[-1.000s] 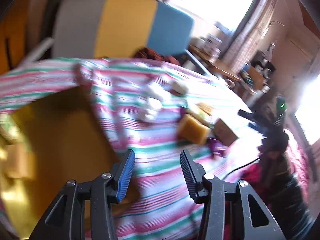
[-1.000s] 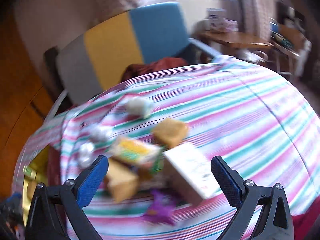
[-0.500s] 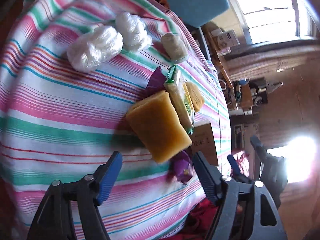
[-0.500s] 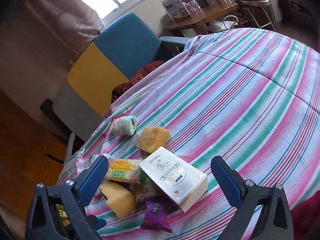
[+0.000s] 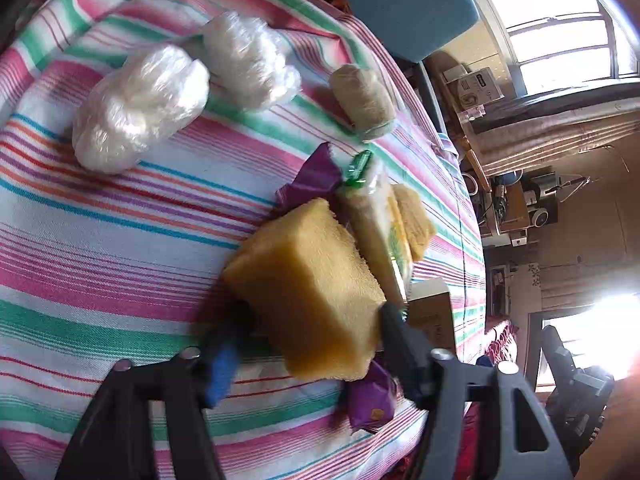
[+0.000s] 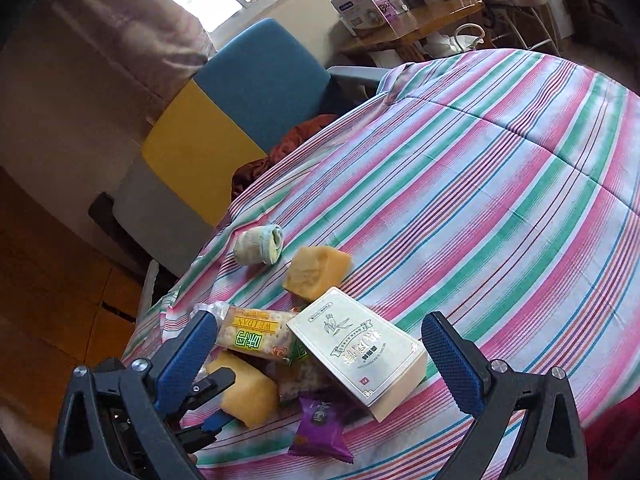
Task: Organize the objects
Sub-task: 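Grasp the second yellow sponge with the left gripper, then carry the sponge into the gold tray with left gripper while right grasps the white box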
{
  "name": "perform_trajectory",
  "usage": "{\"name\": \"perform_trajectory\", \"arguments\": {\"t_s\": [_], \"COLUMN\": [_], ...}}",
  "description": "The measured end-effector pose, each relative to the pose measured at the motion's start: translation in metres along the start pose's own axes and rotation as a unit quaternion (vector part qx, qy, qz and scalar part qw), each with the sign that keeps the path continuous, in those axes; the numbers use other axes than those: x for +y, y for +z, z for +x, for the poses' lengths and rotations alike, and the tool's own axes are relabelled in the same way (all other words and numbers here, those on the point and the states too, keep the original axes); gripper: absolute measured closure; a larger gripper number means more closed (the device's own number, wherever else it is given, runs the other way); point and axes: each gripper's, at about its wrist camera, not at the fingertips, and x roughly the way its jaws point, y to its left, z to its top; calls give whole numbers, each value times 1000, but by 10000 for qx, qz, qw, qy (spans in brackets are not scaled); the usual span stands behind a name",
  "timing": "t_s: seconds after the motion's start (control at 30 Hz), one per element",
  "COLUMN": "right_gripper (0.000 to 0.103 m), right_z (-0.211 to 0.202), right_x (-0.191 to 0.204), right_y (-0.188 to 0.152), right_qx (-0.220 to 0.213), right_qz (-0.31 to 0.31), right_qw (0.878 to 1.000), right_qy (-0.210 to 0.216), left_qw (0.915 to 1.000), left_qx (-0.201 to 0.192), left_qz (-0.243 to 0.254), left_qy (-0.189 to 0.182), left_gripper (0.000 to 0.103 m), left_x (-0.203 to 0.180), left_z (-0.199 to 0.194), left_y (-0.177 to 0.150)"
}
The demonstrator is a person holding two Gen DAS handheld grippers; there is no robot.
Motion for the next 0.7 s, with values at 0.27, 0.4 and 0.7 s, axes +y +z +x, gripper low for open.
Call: {"name": "perform_trajectory", "arguments": {"t_s": [0.27,0.4,0.7], "right_gripper": [0,0,0], "right_z": [7,7,15], "right_x": [2,0,-1], "right_y": [-1,-1,-4], "right_qx": [109,109,227], "right_qz": [-92,-70,-130], "right_qw": [9997,9994,9976], "right_qy": [-214,-330,-644], "left_qw": [9943,9859,9506], "left_qx": [10,196,1077], "left_qz": [1026,1583,2732], "left_qy": [271,502,1004], "left_gripper": [49,49,49], "left_x": [3,10,11], "left_z": [-41,-68,-82], "left_y": [-19,-33,-73]}}
